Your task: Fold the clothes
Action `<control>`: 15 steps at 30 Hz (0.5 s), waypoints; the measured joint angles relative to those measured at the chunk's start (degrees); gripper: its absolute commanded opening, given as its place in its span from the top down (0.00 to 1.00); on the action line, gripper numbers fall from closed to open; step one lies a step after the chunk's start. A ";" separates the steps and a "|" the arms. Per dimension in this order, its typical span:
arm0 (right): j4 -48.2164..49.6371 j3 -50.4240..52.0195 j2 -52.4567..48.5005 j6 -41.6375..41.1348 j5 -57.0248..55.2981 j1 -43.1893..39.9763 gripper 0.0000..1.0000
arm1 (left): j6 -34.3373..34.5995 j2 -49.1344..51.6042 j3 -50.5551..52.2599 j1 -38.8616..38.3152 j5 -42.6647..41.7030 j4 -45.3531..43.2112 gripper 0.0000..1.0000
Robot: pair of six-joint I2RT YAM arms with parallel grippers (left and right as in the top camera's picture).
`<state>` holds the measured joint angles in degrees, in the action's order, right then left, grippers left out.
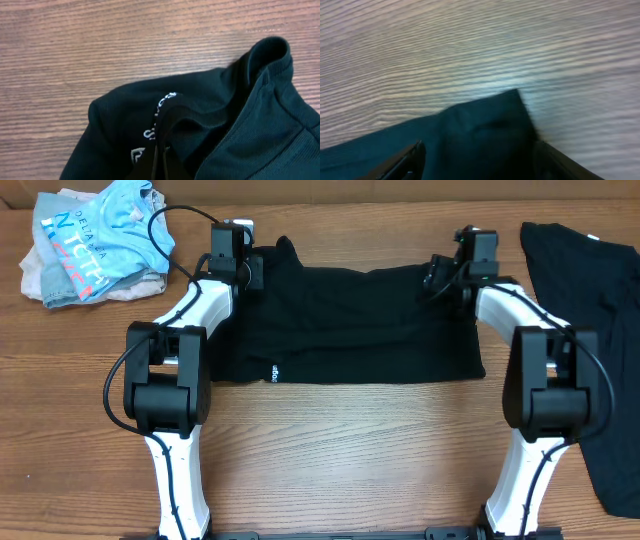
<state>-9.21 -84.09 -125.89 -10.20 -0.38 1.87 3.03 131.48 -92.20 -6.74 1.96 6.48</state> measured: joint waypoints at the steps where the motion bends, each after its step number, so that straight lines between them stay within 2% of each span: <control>1: 0.81 -0.02 -0.31 0.00 -0.26 0.50 0.28 | 0.00 0.00 0.00 0.00 0.00 0.24 0.96; 15: 0.42 -1.84 -3.23 1.11 -6.32 2.38 0.29 | 0.00 -0.02 0.00 0.00 0.00 2.10 0.96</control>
<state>-8.80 -85.93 -129.12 -9.08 -6.70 4.25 3.03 131.46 -92.20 -6.74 1.96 8.58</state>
